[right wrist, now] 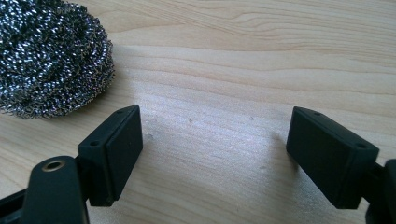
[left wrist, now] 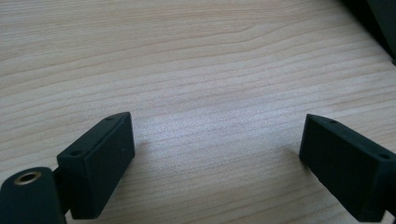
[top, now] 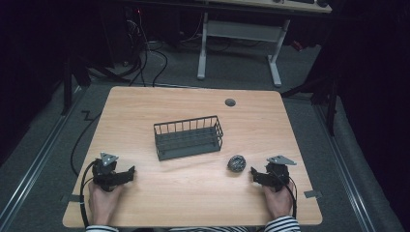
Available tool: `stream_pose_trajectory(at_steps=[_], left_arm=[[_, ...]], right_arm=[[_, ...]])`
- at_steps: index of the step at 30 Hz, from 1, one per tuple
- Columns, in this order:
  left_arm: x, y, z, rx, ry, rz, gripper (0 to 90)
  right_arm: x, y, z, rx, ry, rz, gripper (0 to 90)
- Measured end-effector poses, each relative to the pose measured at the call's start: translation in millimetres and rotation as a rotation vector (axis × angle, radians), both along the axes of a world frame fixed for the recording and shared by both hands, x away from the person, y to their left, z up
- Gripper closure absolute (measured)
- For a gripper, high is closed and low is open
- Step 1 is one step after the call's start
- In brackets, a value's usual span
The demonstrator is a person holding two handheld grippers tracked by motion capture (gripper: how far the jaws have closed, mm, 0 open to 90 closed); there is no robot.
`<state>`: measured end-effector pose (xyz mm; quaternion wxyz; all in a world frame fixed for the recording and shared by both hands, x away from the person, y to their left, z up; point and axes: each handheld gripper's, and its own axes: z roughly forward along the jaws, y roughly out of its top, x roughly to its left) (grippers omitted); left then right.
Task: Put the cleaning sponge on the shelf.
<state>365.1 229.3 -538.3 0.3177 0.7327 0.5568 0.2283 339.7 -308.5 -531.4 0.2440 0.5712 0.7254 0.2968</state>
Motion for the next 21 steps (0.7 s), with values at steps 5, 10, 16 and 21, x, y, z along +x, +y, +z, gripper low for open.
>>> stream_pose_trajectory(at_steps=[5, 10, 16, 21], left_arm=[[-1.3, 2.5, 0.9, -0.006, -0.005, 0.003, 14.7], [-0.7, 5.8, 2.3, -0.044, 0.005, 0.0, 15.3], [-1.1, 3.2, 6.7, -0.081, 0.001, -0.027, 17.9], [-1.6, -0.1, 14.8, -0.119, -0.011, -0.061, 21.5]], right_arm=[[-0.1, 0.2, -0.2, 0.002, -0.003, -0.001, 18.9], [-0.2, 0.4, -0.3, 0.001, -0.005, -0.003, 19.1], [-0.4, 0.6, -0.2, 0.001, -0.005, -0.004, 19.4], [-0.4, 0.6, -0.2, 0.001, -0.005, -0.004, 19.4]])
